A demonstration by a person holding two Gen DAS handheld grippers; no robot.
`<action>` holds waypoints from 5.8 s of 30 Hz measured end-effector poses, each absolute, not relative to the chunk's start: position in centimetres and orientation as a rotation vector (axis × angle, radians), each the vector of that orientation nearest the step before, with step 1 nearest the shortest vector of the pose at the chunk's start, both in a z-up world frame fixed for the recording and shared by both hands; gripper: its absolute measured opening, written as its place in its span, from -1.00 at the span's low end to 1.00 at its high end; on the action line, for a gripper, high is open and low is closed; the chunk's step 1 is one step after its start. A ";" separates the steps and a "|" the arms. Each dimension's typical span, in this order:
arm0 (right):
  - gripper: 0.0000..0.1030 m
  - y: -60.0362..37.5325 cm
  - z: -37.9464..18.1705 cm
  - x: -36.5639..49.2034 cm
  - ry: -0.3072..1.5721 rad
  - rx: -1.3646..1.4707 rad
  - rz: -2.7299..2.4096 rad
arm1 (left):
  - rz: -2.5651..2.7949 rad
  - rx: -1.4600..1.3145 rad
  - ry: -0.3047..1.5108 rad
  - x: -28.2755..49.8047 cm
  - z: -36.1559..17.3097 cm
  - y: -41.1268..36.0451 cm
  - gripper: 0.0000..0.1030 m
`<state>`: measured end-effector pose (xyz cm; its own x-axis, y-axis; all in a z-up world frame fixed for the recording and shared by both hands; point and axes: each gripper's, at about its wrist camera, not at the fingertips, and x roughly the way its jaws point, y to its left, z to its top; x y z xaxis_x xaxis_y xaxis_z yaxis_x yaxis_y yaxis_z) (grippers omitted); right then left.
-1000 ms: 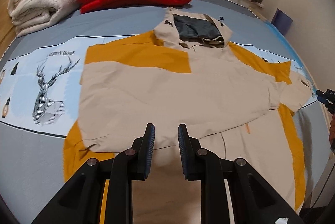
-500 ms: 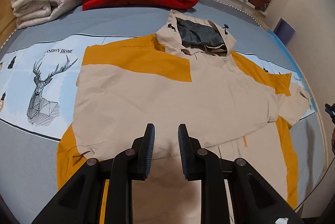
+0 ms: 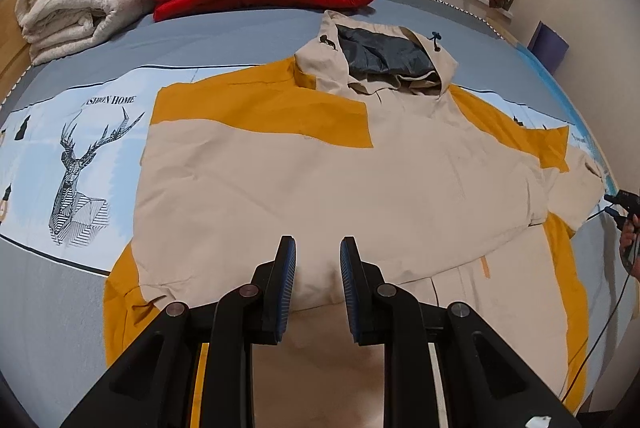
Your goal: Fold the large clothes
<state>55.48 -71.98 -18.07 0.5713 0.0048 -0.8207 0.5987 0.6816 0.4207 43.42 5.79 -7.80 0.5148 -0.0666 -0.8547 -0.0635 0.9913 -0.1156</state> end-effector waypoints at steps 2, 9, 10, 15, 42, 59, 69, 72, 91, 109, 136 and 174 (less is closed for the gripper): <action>-0.19 -72.6 -19.2 56.0 0.900 0.789 -0.392 | -0.003 -0.136 1.035 43.6 -8.1 5.8 -0.61; -0.17 -74.3 -20.4 57.5 0.832 0.831 -0.421 | 0.011 -0.132 1.054 44.1 -9.1 6.0 -0.61; -0.17 -74.5 -20.4 58.1 0.834 0.826 -0.432 | 0.010 -0.130 1.053 44.1 -9.0 6.1 -0.61; -0.49 -74.9 -20.0 59.9 0.834 0.791 -0.468 | 0.025 -0.145 1.047 44.2 -8.7 7.0 -0.61; -0.92 -17.7 2.1 52.1 0.695 0.180 0.444 | 0.093 -0.431 0.971 41.4 -2.7 17.1 -0.61; -0.15 -22.5 -6.6 47.0 1.042 0.403 0.304 | -0.077 -0.423 1.073 42.9 -5.5 11.4 -0.61; -0.14 -24.4 -15.9 49.3 1.285 0.689 0.317 | -0.260 -0.308 1.089 43.4 -6.7 4.8 -0.78; -0.14 -23.2 -17.9 49.6 1.338 0.768 0.334 | -0.303 -0.264 1.085 43.2 -6.6 3.6 -0.78; -0.94 -19.5 -11.5 49.8 1.048 0.764 0.622 | -0.380 -0.218 1.128 43.6 -7.7 0.7 -0.18; -0.42 -16.5 -9.4 48.7 1.023 0.594 0.680 | -0.101 -0.271 1.011 43.9 -6.2 4.9 -0.73; -0.15 -28.4 -19.1 51.4 1.327 0.711 -0.090 | 0.431 -0.705 1.092 41.6 -9.5 22.1 -0.41; -0.17 -24.4 -16.0 54.1 1.208 0.459 0.158 | 0.192 -0.491 1.292 44.1 -12.2 17.1 -0.45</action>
<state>54.08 -24.36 -16.05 0.3569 0.3568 -0.8633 0.1235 0.8980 0.4222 44.11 17.08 -12.17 0.2764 -0.1339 -0.9517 -0.4045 0.8821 -0.2416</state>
